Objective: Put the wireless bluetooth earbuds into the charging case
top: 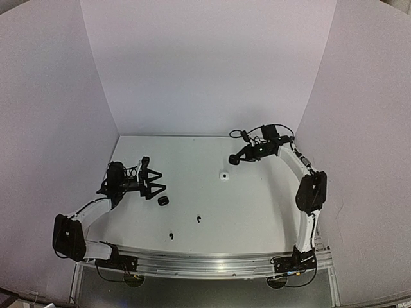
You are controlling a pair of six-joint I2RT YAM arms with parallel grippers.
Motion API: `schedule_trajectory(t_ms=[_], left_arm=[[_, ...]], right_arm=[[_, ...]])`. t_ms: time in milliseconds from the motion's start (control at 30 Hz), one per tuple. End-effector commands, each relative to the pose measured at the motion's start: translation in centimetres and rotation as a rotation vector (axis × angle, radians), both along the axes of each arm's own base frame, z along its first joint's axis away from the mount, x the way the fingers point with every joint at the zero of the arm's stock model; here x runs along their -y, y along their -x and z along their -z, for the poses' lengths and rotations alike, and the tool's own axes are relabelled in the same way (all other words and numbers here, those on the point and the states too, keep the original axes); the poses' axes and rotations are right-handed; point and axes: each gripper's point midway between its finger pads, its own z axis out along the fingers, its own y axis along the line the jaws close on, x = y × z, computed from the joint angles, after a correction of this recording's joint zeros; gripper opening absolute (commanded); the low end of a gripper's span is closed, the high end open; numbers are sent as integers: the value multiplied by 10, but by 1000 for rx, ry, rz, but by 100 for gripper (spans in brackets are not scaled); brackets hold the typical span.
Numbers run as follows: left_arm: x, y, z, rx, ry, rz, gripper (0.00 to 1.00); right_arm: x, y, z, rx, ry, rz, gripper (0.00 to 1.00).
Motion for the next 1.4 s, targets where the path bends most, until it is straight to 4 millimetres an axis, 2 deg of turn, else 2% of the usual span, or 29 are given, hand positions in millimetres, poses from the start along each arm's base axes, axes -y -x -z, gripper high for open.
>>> schedule_trajectory(t_ms=[0,267,433,767,933,1100,1300,1367], left_arm=[[-1,-1,-15,70,-35,10,100],[2,-14,-7,32,-62,6,100],[5,-24,-2,18,-80,10,100],[7,-35,1,8,-89,10,99],[7,-34,2,4,-90,11,99],[7,-34,2,2,-90,9,100],[7,-35,4,-3,-92,8,100],[7,-35,4,-4,-92,9,99]], right_arm=[[23,26,64,-175,129,-185,0],[51,-7,118,-213,143,-175,0],[55,-18,143,-225,149,-169,0],[60,-33,175,-225,168,-148,0],[61,-41,179,-190,155,-150,0],[62,-47,183,-164,179,-148,9],[68,-50,189,-154,219,-135,36],[69,-55,190,-142,234,-123,42]])
